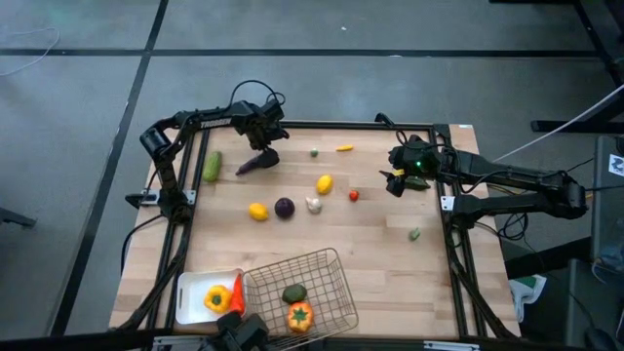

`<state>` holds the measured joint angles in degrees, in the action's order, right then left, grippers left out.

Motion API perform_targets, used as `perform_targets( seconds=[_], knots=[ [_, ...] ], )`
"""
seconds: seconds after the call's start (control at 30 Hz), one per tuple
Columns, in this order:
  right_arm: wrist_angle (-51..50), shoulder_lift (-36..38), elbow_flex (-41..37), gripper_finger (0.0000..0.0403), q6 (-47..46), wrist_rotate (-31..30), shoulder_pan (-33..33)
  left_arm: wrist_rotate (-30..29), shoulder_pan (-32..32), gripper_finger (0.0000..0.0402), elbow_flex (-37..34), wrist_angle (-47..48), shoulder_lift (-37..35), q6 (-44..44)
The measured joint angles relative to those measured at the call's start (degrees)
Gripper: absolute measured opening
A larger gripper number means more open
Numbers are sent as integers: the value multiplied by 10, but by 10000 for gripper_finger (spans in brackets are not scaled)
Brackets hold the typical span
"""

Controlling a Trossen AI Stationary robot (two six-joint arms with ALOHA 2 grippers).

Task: Sort produce into baskets
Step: Put the black eggplant into the white bin

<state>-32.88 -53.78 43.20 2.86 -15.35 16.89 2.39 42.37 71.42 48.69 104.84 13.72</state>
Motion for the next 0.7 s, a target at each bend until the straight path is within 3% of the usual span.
perform_targets(
  seconds=[0.7],
  knots=[
    [0, 0, 0, 315, 0, 0, 0, -16, -28, 257, -12, -4, 0, 12]
  ],
)
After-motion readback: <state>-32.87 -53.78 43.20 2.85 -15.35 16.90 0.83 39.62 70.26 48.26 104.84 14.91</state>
